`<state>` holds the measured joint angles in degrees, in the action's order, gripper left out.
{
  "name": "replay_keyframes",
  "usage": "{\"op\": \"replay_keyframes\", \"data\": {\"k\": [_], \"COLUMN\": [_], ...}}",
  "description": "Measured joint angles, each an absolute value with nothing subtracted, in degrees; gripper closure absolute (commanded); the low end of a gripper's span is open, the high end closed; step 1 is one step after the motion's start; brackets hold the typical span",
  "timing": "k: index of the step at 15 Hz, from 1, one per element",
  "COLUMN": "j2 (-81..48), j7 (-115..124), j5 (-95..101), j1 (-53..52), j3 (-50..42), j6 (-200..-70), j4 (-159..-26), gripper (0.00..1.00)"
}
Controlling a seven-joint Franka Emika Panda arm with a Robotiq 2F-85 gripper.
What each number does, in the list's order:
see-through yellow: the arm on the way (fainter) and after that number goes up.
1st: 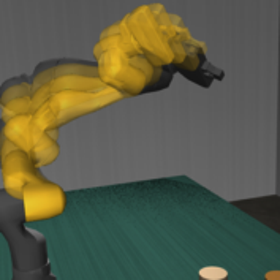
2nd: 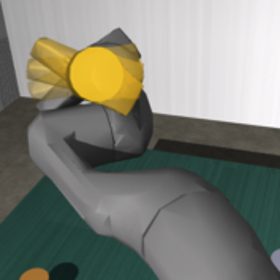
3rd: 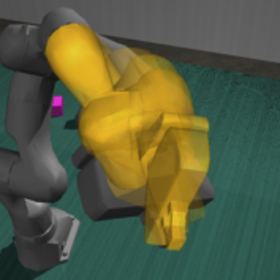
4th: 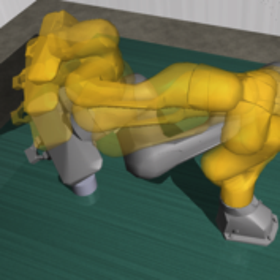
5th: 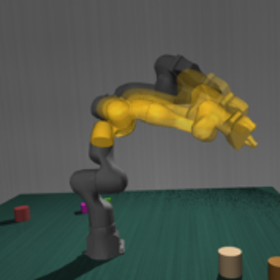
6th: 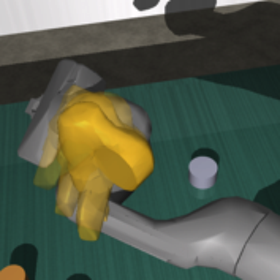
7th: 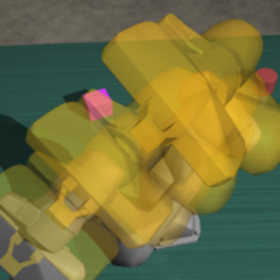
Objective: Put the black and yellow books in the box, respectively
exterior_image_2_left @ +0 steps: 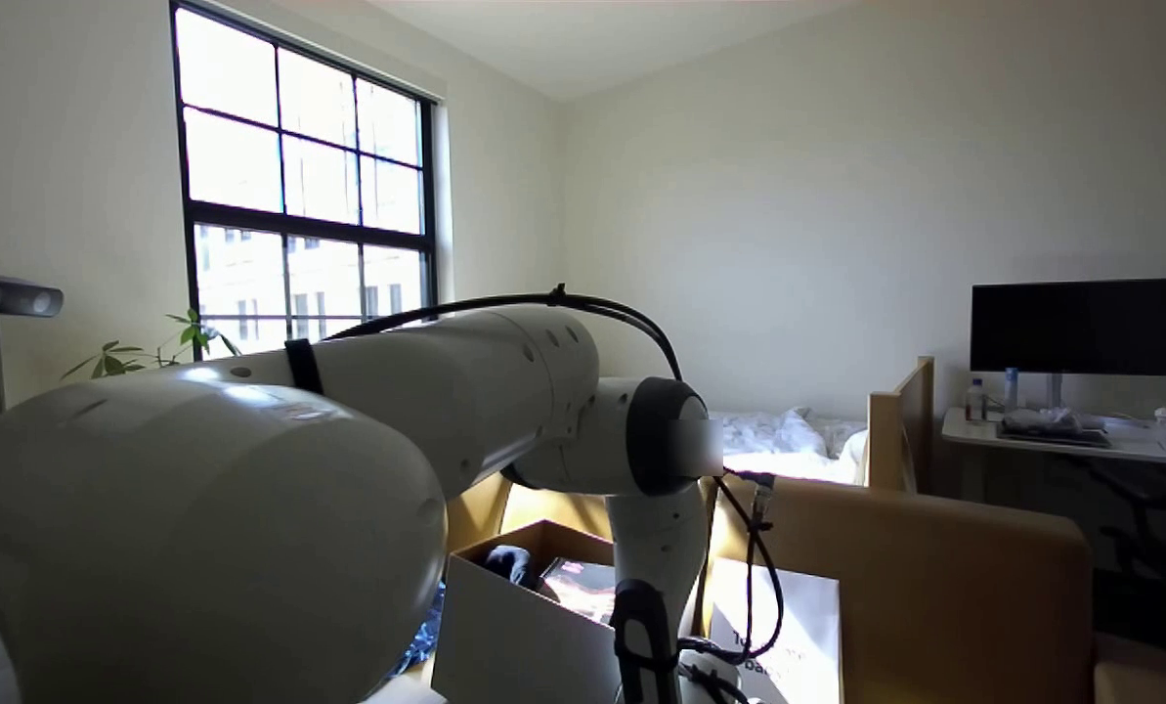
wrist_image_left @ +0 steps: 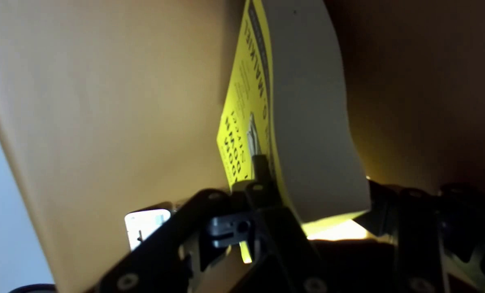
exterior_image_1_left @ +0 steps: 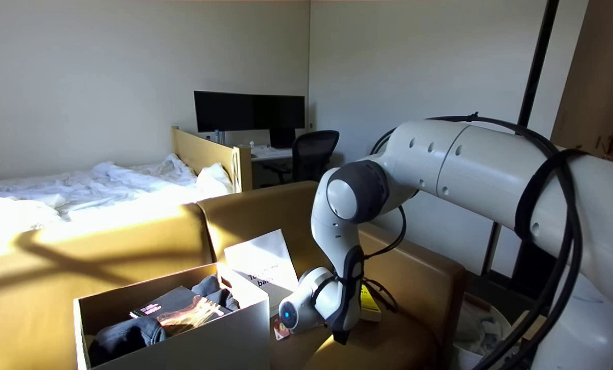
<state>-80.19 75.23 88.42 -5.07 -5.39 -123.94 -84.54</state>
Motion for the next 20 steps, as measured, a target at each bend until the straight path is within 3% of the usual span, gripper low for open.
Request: {"op": "replay_keyframes", "data": {"k": [9, 19, 20], "j2": [-69.38, -42.08, -39.45], "j7": [100.67, 82.31, 81.98], "j5": [88.24, 98.86, 98.86], "j1": [-14.06, -10.54, -10.7], "j3": [-2.5, 3.47, 4.37], "j6": [-95.77, -92.95, -90.94], "j4": [-107.28, -132.19, -134.61], "gripper": [0.88, 0.88, 0.63]}}
